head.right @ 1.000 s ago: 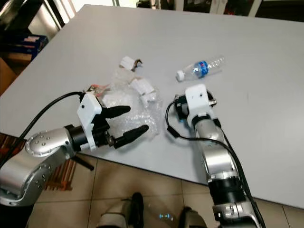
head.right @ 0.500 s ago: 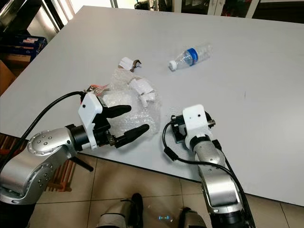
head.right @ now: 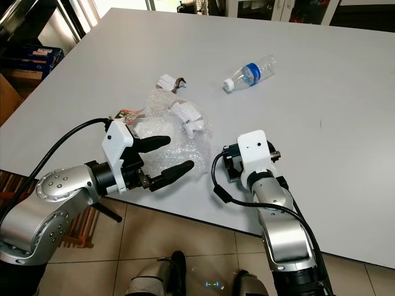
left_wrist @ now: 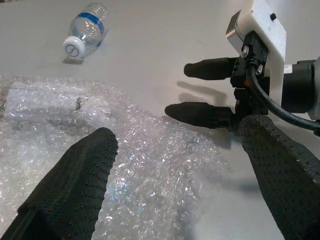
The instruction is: Picking trash to rubbish bin
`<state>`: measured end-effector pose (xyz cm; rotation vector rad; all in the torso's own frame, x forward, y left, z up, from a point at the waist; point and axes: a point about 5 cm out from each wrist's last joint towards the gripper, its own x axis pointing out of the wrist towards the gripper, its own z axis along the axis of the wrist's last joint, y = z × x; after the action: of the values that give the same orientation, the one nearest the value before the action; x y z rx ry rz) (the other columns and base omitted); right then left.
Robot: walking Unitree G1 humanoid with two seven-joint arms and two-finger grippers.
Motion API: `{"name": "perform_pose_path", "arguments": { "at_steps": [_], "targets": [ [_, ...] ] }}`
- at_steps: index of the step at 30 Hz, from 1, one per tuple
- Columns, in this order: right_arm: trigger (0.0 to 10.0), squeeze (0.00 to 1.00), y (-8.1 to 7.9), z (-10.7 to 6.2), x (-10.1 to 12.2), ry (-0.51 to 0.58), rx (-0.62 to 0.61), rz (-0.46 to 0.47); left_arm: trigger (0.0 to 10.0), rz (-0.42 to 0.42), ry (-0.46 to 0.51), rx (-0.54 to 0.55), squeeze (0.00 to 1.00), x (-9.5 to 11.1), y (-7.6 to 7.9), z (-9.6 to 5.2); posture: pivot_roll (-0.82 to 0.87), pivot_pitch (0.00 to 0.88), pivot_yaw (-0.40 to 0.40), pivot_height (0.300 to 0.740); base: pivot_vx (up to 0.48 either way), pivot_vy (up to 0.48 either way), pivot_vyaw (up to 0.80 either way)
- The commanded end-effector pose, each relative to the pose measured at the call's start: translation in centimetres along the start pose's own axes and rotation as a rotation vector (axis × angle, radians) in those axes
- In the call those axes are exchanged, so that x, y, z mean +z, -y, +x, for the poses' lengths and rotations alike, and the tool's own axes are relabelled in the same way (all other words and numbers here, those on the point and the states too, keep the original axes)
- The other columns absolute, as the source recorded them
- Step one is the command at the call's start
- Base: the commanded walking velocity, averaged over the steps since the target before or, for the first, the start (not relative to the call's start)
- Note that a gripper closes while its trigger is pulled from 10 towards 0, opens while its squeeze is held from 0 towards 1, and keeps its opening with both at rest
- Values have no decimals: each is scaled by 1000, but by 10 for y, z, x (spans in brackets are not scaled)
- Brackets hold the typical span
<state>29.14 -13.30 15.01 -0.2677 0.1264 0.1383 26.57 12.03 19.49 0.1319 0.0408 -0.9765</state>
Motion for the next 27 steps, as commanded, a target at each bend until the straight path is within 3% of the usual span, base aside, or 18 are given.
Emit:
{"name": "perform_pose_path", "arguments": {
  "at_steps": [1,12,18,27],
  "targets": [
    [10000,0,-4,2,8,38,11,3,10000,5,2,5,0,-1,-1,0,165,182,66,740,0,0,0],
    [10000,0,-8,20,30,128,32,9,10000,5,21,17,0,1,-4,3,167,165,62,740,0,0,0],
    [10000,0,-15,45,55,222,27,50,10000,10,20,23,0,1,-4,2,177,165,63,740,0,0,0],
    [10000,0,-22,52,61,239,60,97,10000,13,21,56,0,2,-7,0,205,169,57,740,0,0,0]
  ]
}}
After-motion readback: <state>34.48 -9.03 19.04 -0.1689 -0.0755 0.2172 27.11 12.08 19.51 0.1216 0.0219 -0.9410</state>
